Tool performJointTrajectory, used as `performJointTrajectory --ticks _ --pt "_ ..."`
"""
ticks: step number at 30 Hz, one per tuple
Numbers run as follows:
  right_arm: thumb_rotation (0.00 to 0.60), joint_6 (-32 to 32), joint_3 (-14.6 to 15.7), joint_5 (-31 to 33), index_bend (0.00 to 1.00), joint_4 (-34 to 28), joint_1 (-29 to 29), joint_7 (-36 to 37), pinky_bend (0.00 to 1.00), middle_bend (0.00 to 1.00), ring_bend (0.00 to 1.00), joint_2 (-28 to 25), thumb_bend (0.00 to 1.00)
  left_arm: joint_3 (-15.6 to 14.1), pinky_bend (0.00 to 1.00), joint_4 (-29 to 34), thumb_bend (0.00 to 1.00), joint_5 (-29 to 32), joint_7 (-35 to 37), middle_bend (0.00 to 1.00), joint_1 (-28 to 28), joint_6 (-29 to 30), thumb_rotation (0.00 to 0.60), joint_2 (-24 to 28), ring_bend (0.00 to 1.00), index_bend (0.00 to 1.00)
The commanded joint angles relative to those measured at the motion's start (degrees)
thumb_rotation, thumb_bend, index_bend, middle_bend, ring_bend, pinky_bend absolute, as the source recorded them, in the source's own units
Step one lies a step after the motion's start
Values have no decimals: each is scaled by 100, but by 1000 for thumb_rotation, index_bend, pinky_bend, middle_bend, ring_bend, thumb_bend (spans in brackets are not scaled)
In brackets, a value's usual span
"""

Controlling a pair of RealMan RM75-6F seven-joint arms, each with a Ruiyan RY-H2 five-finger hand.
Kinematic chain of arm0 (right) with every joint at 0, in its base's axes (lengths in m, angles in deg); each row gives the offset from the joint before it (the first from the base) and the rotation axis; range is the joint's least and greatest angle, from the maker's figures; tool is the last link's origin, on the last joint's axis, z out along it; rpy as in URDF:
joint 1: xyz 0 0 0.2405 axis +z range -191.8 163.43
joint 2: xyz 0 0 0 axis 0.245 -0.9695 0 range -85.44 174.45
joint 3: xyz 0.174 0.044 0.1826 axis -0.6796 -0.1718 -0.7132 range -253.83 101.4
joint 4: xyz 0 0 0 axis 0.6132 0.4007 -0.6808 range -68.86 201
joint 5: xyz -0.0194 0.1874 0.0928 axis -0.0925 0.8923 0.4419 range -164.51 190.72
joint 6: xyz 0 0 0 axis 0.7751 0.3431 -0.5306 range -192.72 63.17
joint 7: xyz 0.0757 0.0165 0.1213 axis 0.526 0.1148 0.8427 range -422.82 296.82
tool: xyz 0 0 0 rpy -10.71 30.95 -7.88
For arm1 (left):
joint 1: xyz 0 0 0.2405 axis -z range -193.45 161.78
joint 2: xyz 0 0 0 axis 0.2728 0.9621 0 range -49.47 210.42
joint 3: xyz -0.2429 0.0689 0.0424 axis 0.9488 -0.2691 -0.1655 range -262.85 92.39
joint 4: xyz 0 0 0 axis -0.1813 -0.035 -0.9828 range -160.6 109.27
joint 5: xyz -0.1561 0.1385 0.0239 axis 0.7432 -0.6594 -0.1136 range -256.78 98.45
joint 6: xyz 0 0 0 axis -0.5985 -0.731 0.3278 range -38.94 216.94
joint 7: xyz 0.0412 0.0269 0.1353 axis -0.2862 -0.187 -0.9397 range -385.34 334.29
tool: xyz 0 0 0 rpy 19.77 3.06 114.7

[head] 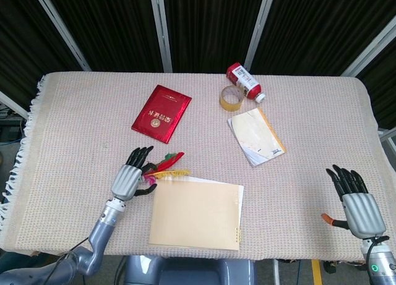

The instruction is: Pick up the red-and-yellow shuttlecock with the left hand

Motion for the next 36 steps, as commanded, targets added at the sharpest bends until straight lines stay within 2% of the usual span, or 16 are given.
performJointTrajectory --ticks 1,8,17,22,30,36 --pt "600 32 4 -11 0 7 -14 60 0 0 0 -32 28 138 0 -267 237 97 -127 0 238 -139 599 -255 0 415" --pt "600 3 9 10 0 26 -6 134 0 0 0 -66 28 327 0 -587 239 282 -94 0 609 -361 600 -634 0 429" --pt "600 137 -7 -57 0 72 -38 301 0 0 0 -104 32 431 0 -878 240 563 -469 0 948 -772 600 -1023 0 443" --pt "600 198 29 -126 0 73 -72 370 0 0 0 -140 34 389 0 -1110 312 523 -580 0 1076 -682 600 -1217 0 470" --pt "600 234 71 -180 0 77 -104 360 0 0 0 -152 35 296 0 -1631 484 422 -543 0 1158 -336 600 -1544 0 633" --pt "600 318 66 -161 0 85 -158 422 0 0 0 -185 36 281 0 -1784 497 459 -612 0 1123 -161 600 -1544 0 656"
